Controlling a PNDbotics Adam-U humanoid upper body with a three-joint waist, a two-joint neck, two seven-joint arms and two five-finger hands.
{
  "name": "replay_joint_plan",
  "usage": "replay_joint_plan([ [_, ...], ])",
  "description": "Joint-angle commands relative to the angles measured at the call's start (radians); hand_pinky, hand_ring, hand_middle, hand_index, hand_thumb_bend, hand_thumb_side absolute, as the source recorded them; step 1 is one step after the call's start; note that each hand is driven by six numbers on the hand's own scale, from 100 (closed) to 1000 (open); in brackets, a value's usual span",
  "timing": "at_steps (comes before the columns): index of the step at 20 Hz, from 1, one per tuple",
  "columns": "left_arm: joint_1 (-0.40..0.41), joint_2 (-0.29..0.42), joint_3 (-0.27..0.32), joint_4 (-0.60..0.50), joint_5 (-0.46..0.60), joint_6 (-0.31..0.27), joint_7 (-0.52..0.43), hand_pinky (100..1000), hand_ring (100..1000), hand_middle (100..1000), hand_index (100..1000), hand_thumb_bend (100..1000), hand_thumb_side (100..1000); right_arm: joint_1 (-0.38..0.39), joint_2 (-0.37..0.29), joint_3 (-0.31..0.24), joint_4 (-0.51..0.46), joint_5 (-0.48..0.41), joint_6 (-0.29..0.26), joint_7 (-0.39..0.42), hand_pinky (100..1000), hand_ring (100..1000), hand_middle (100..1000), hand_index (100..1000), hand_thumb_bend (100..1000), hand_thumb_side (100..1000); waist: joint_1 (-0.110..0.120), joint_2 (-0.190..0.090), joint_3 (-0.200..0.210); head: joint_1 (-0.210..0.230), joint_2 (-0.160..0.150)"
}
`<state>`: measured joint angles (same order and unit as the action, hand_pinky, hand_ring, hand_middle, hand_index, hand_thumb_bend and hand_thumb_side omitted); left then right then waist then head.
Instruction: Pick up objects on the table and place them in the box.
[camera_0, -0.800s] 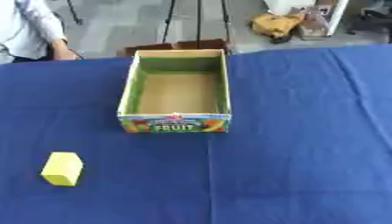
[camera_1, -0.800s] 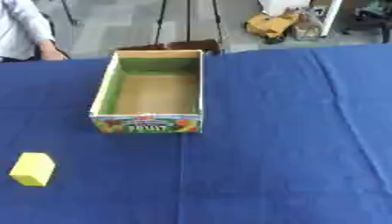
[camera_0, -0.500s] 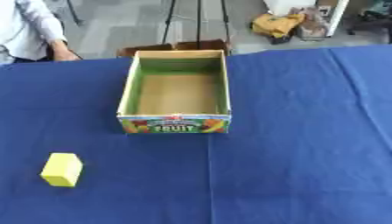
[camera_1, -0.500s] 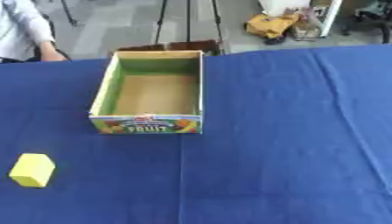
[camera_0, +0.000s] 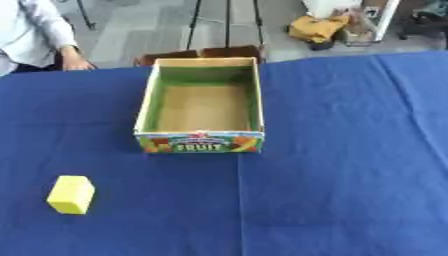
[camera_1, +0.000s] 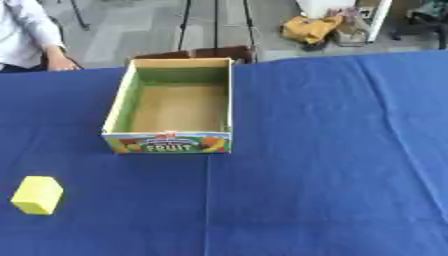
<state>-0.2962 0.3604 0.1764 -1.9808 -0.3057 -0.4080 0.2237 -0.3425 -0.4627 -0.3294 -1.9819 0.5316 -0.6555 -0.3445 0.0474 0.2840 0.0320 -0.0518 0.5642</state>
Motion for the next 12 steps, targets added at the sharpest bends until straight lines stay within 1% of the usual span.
replay_joint_plan([
  [1,0.008,0.144,0.003,-0.019,-0.047,0.018,-0.004,684,869,834,976,130,1000,-0.006,-0.033,-0.004,-0.018,-0.01,0.002,0.005,673,761,705,816,150,1000,0.011,-0.012,-0.002,0.004,0.021],
  [3,0.022,0.204,-0.009,-0.019,-0.06,0.03,-0.017,686,870,836,981,120,1000,-0.008,-0.032,-0.003,-0.018,-0.012,0.002,0.005,673,761,706,816,145,1000,0.009,-0.016,-0.005,0.004,0.038],
  [7,0.042,0.291,-0.017,-0.019,-0.056,0.075,-0.047,687,873,839,986,114,1000,-0.011,-0.031,-0.001,-0.018,-0.013,0.001,0.005,671,760,708,815,142,1000,-0.001,-0.021,-0.01,0.002,0.068],
  [9,0.051,0.333,-0.019,-0.019,-0.05,0.1,-0.067,692,876,844,993,116,1000,-0.011,-0.031,0.001,-0.018,-0.013,0.001,0.004,671,759,708,815,142,1000,-0.004,-0.023,-0.012,0.008,0.074],
  [12,0.059,0.404,-0.021,-0.019,-0.058,0.13,-0.107,704,883,854,1000,124,1000,-0.011,-0.031,0.003,-0.018,-0.012,0.0,0.005,671,759,709,815,147,1000,-0.009,-0.024,-0.012,0.016,0.074],
])
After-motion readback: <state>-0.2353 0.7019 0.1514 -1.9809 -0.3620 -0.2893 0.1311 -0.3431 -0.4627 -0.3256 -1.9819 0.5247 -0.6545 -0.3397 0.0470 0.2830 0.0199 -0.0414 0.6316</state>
